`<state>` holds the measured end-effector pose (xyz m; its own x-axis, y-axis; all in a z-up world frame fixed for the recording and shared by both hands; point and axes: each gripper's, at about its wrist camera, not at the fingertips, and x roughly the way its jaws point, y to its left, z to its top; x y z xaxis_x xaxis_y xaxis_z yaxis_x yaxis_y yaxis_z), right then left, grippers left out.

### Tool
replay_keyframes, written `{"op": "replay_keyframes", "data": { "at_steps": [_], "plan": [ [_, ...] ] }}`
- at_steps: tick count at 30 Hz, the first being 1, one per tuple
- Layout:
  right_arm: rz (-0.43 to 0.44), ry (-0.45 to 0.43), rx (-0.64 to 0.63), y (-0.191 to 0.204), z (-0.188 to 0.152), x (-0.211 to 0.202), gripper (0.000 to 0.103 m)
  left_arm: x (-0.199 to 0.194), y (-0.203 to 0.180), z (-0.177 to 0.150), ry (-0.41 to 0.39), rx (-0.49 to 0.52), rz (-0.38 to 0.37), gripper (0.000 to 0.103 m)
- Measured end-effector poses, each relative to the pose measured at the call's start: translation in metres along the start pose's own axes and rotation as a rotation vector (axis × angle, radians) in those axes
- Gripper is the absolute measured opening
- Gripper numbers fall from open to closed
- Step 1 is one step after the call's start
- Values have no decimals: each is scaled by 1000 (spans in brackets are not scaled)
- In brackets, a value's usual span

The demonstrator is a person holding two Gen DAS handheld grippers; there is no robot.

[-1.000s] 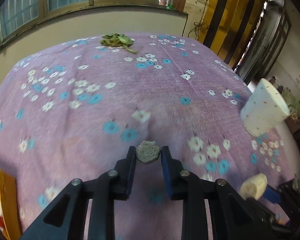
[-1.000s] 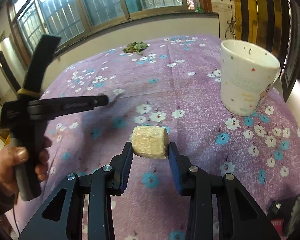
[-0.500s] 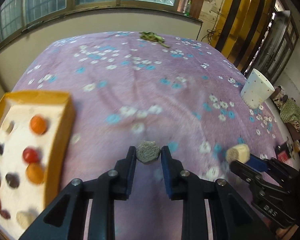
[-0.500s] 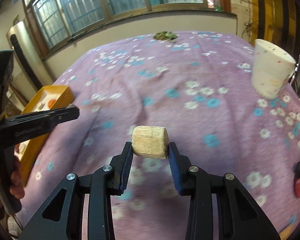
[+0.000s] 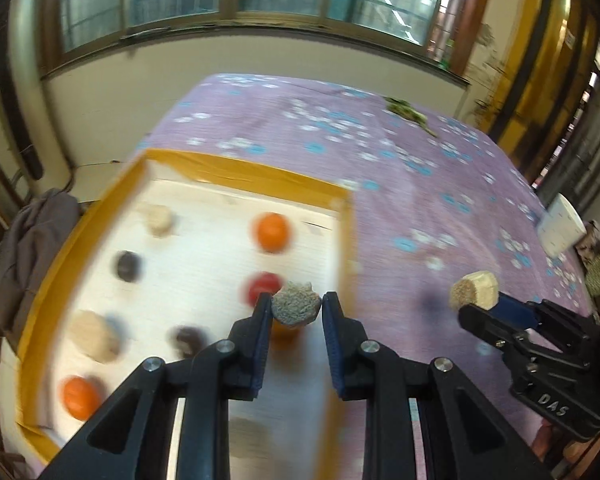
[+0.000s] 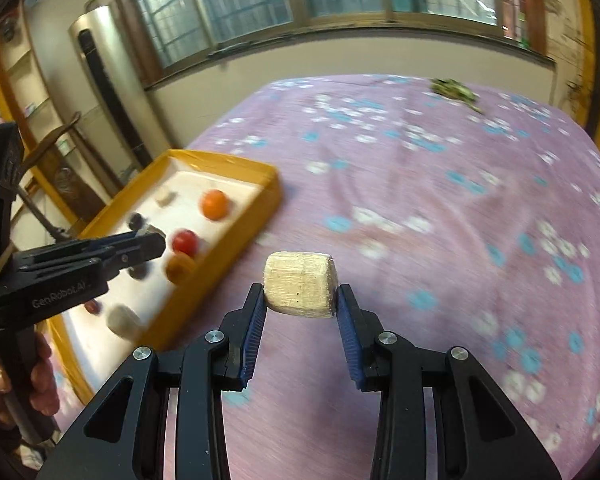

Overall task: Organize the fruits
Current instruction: 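Carry both pastries over the tray and open both grippers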

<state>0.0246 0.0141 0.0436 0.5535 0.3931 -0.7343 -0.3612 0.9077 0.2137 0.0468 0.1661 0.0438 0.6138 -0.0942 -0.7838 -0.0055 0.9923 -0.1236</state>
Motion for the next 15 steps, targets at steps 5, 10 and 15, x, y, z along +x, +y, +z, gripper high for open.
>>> {"op": "replay_keyframes", "data": {
  "at_steps": [5, 10, 15],
  "plan": [
    [31, 4, -14, 27, 25, 24, 34, 10, 43, 18, 7, -16, 38, 28],
    [23, 21, -22, 49, 48, 53, 34, 24, 74, 40, 14, -16, 43, 28],
    [7, 31, 29, 54, 67, 79, 34, 45, 89, 62, 30, 8, 41, 28]
  ]
}}
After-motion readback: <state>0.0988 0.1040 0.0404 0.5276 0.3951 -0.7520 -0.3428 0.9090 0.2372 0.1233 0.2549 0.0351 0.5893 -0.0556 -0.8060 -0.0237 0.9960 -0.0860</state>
